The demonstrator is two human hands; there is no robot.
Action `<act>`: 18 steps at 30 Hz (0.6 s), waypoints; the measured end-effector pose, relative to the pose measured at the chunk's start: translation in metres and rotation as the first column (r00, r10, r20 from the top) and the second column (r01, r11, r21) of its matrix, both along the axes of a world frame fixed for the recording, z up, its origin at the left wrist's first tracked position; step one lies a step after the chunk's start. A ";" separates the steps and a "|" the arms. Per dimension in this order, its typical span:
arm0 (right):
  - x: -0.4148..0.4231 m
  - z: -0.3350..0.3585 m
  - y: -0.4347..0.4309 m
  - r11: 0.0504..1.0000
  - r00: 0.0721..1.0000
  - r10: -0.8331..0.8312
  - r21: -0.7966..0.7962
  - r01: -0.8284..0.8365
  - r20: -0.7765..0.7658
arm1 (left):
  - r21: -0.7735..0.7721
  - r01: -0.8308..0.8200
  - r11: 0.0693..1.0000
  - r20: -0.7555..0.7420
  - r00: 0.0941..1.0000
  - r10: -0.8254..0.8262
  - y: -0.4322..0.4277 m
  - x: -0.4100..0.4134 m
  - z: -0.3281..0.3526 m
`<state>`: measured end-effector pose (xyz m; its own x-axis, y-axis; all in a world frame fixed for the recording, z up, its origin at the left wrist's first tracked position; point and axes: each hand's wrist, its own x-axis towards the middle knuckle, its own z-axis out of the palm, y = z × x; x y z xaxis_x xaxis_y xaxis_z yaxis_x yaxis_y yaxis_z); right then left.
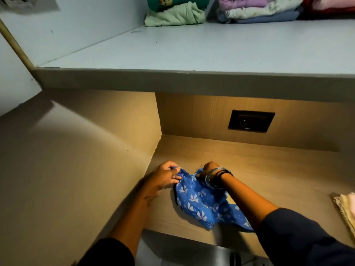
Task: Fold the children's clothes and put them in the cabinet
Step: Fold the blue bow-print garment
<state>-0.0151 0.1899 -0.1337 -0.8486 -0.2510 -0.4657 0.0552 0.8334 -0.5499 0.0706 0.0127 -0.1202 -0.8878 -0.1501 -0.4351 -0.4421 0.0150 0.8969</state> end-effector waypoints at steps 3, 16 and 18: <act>0.015 0.019 0.026 0.926 0.992 -0.119 -0.355 0.130 0.051 | 0.407 -0.161 0.899 -0.099 0.971 0.219 -0.011 0.023 0.016; 0.161 0.168 0.153 0.437 0.967 -0.064 -0.878 -0.197 -0.248 | -0.689 0.150 0.709 -0.085 0.955 -0.285 0.055 0.108 0.080; 0.179 0.178 0.164 0.416 0.965 -0.004 -0.878 -0.238 -0.263 | -0.422 0.257 0.869 -0.193 0.911 -0.364 0.072 0.114 0.091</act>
<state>0.1636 0.3541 0.0443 -0.8116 -0.5245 0.2572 -0.2070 -0.1536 -0.9662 0.1851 0.0847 -0.0288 -0.9876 0.0467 -0.1502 -0.1104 0.4744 0.8734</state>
